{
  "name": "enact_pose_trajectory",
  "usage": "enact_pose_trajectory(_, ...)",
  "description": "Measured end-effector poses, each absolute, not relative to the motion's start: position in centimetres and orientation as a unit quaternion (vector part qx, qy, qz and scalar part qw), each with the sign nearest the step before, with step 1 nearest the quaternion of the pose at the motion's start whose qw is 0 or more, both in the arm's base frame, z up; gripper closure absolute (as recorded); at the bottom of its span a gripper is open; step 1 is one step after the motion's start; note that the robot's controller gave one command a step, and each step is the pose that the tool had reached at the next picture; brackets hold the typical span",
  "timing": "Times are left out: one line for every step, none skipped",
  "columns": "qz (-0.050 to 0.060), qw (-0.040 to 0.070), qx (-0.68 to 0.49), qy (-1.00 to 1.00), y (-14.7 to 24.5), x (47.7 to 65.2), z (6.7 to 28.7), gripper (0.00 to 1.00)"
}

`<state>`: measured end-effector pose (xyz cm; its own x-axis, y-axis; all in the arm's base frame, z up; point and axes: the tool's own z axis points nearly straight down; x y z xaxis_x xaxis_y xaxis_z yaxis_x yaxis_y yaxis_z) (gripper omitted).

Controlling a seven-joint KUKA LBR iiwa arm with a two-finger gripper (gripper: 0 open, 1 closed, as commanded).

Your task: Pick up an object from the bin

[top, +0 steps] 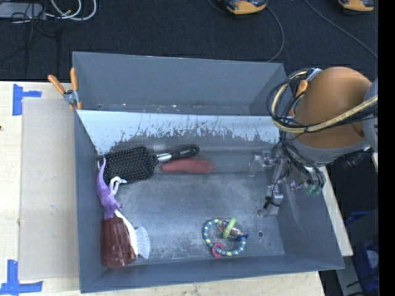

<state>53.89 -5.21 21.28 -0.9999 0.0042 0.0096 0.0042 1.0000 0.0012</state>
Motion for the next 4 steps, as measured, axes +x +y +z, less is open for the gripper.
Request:
enact_pose_trajectory(0.0, 0.001, -0.001, -1.0, -5.2, 54.0, 21.7, 0.0)
enact_pose_trajectory(0.0, 0.001, -0.012, -1.0, -3.9, 51.7, 14.6, 0.0)
enact_pose_trajectory(-0.001, 0.004, -0.015, -1.0, -1.9, 49.5, 13.4, 0.0)
enact_pose_trajectory(0.0, 0.002, -0.143, -0.99, -1.9, 49.0, 14.0, 0.0)
